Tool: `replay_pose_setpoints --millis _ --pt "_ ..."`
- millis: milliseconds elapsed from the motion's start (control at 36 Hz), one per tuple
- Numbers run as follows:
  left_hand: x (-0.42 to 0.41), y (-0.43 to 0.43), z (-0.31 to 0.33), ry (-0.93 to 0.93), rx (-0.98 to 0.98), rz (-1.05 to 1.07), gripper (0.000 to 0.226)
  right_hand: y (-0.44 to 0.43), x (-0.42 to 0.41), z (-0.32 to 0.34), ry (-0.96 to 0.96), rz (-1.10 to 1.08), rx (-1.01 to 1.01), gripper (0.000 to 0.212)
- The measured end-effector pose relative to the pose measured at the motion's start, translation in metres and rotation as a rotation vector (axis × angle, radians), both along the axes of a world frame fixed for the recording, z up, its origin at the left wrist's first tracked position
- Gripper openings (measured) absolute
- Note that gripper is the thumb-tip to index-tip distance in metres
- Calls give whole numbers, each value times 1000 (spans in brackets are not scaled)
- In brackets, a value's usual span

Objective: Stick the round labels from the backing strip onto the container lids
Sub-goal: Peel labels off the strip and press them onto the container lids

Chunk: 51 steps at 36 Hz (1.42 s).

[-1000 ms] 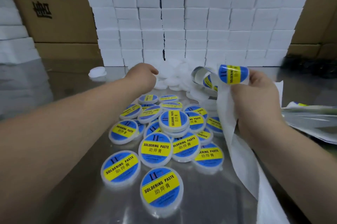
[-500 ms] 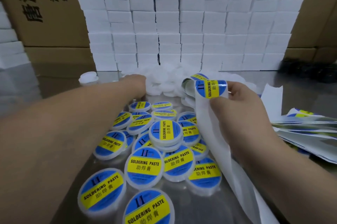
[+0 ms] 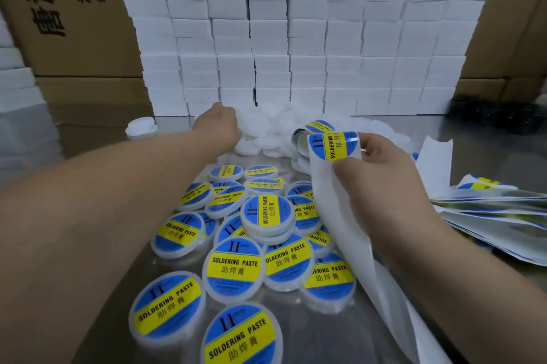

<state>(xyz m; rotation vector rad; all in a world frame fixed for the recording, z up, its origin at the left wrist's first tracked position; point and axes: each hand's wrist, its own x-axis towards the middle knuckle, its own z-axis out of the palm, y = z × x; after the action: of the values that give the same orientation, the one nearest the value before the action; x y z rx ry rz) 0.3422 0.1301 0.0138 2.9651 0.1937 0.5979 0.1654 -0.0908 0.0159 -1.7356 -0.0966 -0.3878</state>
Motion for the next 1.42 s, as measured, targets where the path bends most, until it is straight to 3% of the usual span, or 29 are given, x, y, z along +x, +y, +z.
replay_pose_setpoints --millis 306,417,500,611,639,694,750,917,1083,1250,1417 --pt "-5 -4 11 15 -193 70 31 0 0 0 2 21 -3 24" --pt "-17 -12 16 -94 -390 9 23 1 0 0 -7 31 7 21" --pt "-36 -26 24 -208 -652 -27 24 3 -1 0 1 59 13 18" --pt "-66 -52 39 -253 -1263 -76 29 4 -4 0 28 77 10 17" --pt "-75 -57 42 -268 -1340 -85 24 4 -4 0 39 82 9 16" --pt "-97 -67 42 -305 -1309 -156 16 4 -4 -1 57 95 12 15" --pt "-119 -76 38 -299 -1141 -271 26 2 -4 -1 69 101 24 19" --pt "-173 -88 13 -240 -723 -443 14 1 -2 0 32 105 -4 26" --pt "-188 -82 -1 -181 -636 -476 23 3 -1 0 50 172 -41 23" --pt "-196 -81 1 -248 -505 -470 22 5 -6 1 81 306 24 15" --pt "-197 -77 0 -321 -387 -419 31 5 -3 -1 53 306 10 18"
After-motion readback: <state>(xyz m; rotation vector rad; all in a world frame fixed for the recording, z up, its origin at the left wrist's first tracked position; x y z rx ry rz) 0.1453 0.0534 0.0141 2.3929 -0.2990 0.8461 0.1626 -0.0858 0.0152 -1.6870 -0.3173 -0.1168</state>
